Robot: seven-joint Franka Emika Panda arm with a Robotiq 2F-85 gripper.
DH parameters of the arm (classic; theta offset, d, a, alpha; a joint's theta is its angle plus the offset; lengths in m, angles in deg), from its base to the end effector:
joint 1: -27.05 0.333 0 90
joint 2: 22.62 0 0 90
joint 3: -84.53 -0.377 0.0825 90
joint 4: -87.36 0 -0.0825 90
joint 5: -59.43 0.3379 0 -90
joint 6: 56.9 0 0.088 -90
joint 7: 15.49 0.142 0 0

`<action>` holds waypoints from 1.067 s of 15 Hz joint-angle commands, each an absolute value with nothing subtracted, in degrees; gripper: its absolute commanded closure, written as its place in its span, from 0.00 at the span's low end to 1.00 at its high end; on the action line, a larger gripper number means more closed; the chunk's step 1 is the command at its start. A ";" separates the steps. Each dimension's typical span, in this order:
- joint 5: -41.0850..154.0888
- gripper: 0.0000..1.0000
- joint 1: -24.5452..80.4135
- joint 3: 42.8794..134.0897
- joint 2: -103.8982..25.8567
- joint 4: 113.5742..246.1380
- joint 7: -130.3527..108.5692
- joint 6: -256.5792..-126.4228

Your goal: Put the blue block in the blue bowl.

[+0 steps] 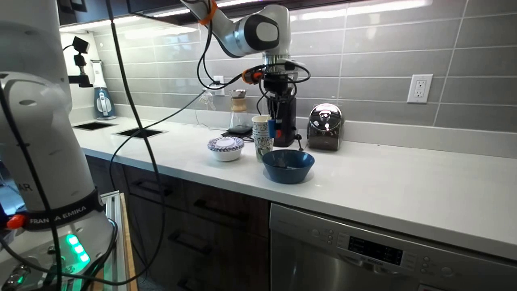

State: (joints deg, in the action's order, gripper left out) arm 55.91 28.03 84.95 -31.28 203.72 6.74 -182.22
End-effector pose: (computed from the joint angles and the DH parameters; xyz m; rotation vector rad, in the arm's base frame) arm 0.5512 0.0015 0.4255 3.0469 -0.5273 0.0236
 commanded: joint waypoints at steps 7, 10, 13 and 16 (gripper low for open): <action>59.24 0.92 27.38 87.96 -40.26 199.81 8.23 -188.87; 59.54 0.92 27.33 88.71 -42.10 199.23 8.73 -189.57; 61.33 0.43 26.99 88.74 -42.65 198.97 8.07 -188.91; 64.25 0.30 26.30 88.42 -41.66 199.11 6.63 -187.50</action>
State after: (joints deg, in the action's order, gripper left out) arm 60.67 27.31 88.95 -41.95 200.33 8.21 -189.13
